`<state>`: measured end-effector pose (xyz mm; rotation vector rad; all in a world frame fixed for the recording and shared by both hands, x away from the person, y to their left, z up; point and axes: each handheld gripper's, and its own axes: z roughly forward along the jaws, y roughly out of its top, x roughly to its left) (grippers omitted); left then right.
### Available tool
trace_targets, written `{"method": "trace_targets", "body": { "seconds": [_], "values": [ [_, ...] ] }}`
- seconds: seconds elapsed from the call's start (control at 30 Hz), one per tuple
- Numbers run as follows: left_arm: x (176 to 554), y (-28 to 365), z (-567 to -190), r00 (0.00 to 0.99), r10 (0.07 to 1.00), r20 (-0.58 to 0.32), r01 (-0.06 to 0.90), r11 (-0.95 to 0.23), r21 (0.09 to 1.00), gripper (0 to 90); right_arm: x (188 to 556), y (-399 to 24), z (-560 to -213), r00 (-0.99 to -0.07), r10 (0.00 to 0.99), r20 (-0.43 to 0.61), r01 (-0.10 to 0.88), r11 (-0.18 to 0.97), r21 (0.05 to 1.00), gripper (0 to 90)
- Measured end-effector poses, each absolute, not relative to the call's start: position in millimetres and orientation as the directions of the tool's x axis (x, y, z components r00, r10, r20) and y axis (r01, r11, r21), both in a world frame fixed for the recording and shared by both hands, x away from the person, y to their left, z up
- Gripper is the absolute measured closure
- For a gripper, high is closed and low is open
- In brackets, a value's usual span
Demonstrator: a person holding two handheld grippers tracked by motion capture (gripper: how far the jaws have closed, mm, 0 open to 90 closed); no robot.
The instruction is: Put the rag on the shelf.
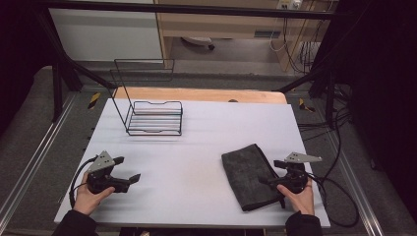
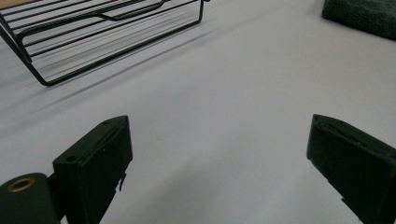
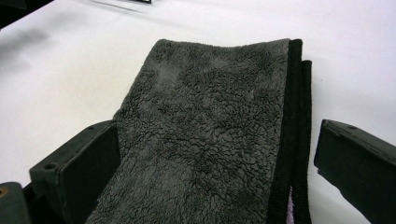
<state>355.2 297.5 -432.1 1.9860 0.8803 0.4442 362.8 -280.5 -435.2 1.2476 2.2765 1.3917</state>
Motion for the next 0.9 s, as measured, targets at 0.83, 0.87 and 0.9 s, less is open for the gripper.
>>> {"method": "trace_targets", "body": {
  "seconds": [0.83,0.87,0.9],
  "values": [
    [354.3,300.7,-433.7,0.666,0.746,-0.027,0.416,-0.341,0.843,6.8,365.5,-232.3,-422.4,-0.657,0.738,0.154,0.523,0.299,0.799,9.8],
    [354.4,300.6,-433.8,0.665,0.747,-0.026,0.417,-0.342,0.842,6.8,365.5,-232.3,-422.4,-0.657,0.738,0.154,0.523,0.299,0.799,9.8],
    [354.4,300.6,-433.8,0.664,0.747,-0.026,0.417,-0.342,0.842,6.8,365.2,-227.7,-421.1,-0.662,0.733,0.154,0.523,0.305,0.796,10.8]
  ]
}}
